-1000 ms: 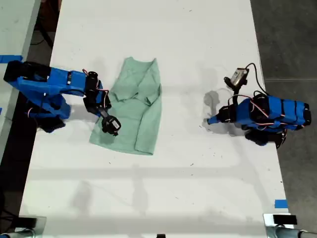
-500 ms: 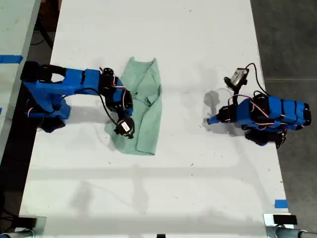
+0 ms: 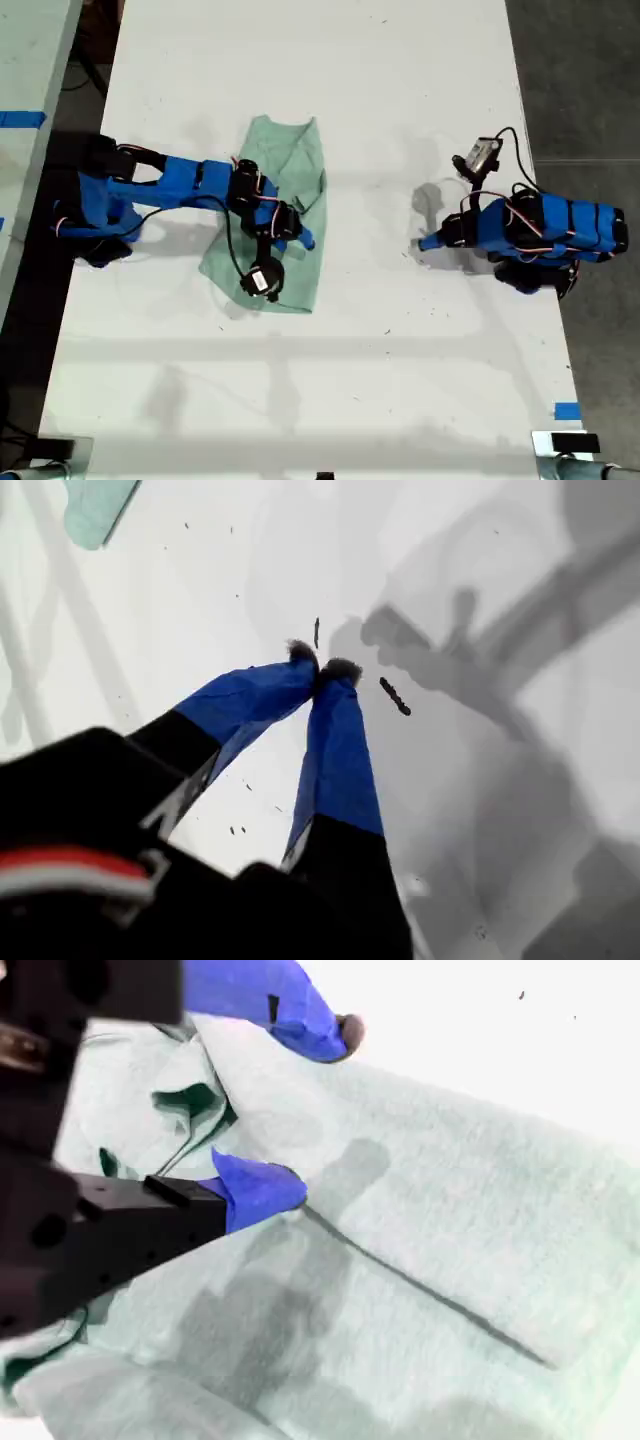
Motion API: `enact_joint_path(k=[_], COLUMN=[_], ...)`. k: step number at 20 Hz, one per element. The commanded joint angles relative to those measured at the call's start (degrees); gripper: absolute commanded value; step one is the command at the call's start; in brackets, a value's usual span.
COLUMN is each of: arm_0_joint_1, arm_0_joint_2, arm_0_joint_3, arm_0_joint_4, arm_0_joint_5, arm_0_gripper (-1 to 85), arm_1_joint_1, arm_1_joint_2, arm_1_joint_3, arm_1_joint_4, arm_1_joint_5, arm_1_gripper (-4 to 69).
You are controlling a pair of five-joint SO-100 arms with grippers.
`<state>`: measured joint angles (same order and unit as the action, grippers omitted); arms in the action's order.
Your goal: Fold t shirt
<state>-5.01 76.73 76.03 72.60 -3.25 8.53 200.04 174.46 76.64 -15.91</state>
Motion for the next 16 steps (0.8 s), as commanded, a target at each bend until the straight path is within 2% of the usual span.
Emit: enact_joint_path(k=[1, 3, 4, 5, 6, 7, 8, 11, 16], arm_0_joint_1=[1.1, 0.3, -0.9, -2.4, -3.5, -4.0, -4.6, -7.5, -8.4], arm_0_joint_2=[4.4, 8.0, 10.8, 14.9, 20.4, 26.1, 32.5, 50.2, 71.7], arm_0_joint_3=[-3.5, -2.5, 0.3, 5.4, 11.6, 16.6, 22.0, 40.6, 69.2], arm_0_joint_4=[1.8, 9.3, 13.2, 14.8, 14.7, 14.9, 14.5, 10.7, -4.6], arm_0_joint_5=[0.3, -2.1, -3.8, -4.6, -5.2, -6.7, -7.7, -8.7, -9.3], arm_0_gripper=[16.8, 1.9, -0.2, 1.1, 15.7, 22.9, 23.9, 23.6, 19.1], arm_1_joint_1=[-0.4, -0.4, -0.4, -0.4, -0.5, -0.5, -0.5, -0.4, -0.4], arm_1_joint_2=[0.6, 0.6, 0.6, 0.6, 0.6, 0.6, 0.6, 0.6, 0.6], arm_1_joint_3=[3.4, 3.4, 3.4, 3.4, 3.4, 3.4, 3.4, 3.4, 3.4], arm_1_joint_4=[0.3, 0.3, 0.3, 0.3, 0.3, 0.3, 0.3, 0.3, 0.3], arm_1_joint_5=[-0.4, -0.4, -0.5, -0.5, -0.5, -0.5, -0.5, -0.6, -0.5], arm_1_gripper=[2.4, 2.4, 2.4, 2.4, 2.4, 2.4, 2.4, 2.4, 2.4])
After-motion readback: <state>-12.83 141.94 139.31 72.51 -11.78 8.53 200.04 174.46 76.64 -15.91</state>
